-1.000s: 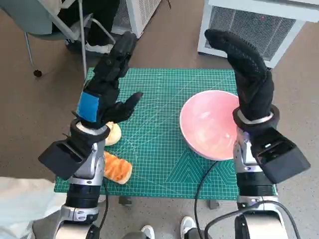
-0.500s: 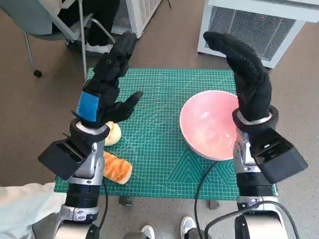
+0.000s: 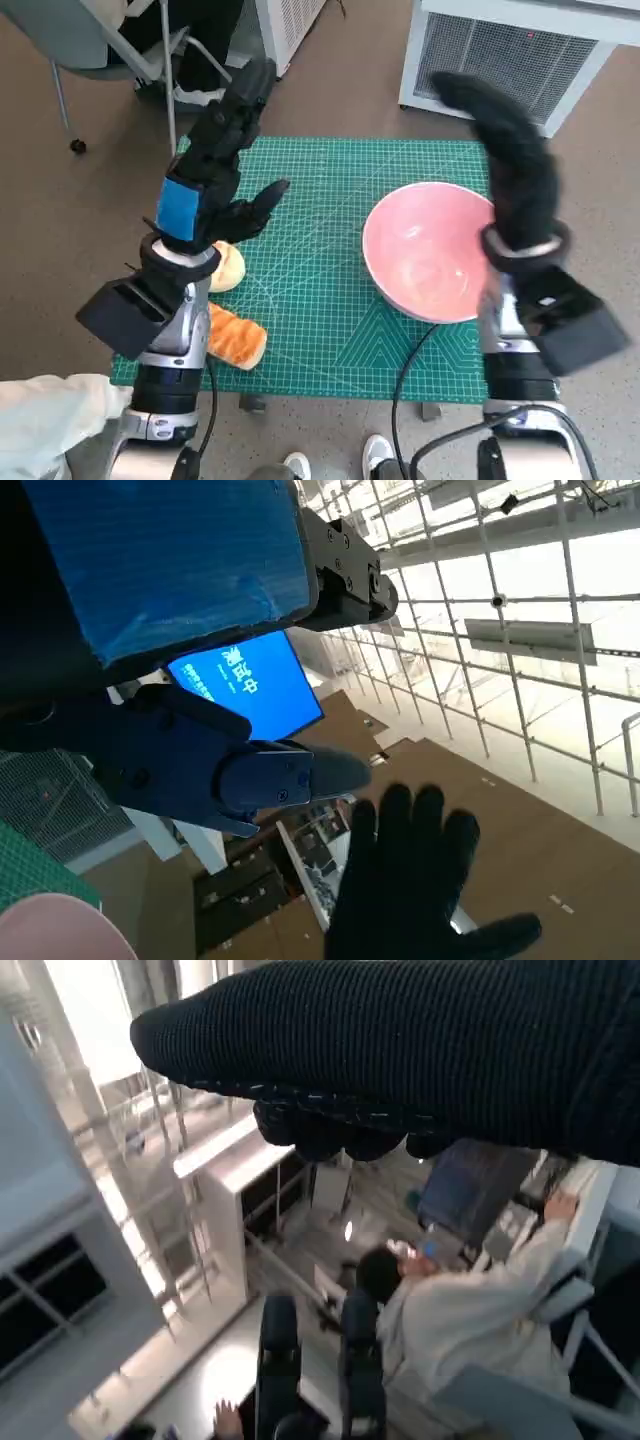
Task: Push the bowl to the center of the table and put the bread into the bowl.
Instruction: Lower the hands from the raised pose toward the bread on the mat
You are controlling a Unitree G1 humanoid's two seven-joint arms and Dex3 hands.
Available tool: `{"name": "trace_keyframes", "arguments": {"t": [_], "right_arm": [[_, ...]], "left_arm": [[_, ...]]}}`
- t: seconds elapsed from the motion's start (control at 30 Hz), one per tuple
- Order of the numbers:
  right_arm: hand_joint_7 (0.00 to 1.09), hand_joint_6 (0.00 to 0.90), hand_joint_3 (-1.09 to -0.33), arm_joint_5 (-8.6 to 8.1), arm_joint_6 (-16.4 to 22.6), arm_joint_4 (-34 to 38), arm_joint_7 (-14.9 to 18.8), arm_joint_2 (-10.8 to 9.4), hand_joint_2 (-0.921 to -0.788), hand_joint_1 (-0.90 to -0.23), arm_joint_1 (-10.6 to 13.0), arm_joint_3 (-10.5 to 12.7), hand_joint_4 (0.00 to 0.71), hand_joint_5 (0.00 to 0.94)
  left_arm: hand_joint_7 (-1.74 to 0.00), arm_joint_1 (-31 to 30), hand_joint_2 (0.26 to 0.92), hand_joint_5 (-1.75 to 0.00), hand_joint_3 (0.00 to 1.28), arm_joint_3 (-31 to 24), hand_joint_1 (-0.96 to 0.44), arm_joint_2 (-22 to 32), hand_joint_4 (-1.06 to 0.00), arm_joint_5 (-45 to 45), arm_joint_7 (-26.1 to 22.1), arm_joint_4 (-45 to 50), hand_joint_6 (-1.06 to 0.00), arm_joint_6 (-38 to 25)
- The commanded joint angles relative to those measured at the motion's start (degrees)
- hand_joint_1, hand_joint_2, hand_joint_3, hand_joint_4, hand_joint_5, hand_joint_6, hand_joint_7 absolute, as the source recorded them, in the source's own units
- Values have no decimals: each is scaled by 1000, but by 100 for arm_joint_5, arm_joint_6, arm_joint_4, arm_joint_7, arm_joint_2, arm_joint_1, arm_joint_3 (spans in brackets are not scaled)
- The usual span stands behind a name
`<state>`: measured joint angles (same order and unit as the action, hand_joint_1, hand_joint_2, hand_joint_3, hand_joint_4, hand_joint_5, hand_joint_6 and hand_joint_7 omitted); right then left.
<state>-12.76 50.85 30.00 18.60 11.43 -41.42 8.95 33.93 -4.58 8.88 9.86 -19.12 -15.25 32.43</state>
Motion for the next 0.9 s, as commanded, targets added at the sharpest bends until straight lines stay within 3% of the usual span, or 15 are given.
{"name": "trace_keyframes", "arguments": {"t": [0.03, 0.2, 0.43, 0.6, 0.9], "right_arm": [[531, -1, -863, -145, -17, 249, -208, 176, -921, -538, 401, 415, 241, 2], [544, -1, -846, -64, -21, 446, -553, 236, -921, -525, 649, 747, 241, 2], [523, -1, -857, 410, 152, 935, -1166, 368, -921, -500, 926, 1039, 236, 0], [488, -1, -898, 656, 199, 1344, -1496, 441, -921, -478, 1088, 1091, 237, 1], [444, -1, -950, 789, 122, 2224, -1755, 304, -921, -464, 1183, 977, 193, 0]], "left_arm": [[-1, 2, 921, 0, 334, -41, -514, 45, -191, 64, -46, -12, -308, 92], [0, -5, 921, -1, 333, -77, -516, 51, -191, 89, -67, -61, -307, 103], [0, -14, 921, -1, 331, -86, -511, 23, -192, 109, -74, -53, -306, 58], [0, -41, 921, -1, 331, -82, -508, 10, -192, 91, -57, -13, -307, 48], [0, -36, 921, -1, 331, -115, -495, 23, -193, 126, -63, -34, -307, 42]]}}
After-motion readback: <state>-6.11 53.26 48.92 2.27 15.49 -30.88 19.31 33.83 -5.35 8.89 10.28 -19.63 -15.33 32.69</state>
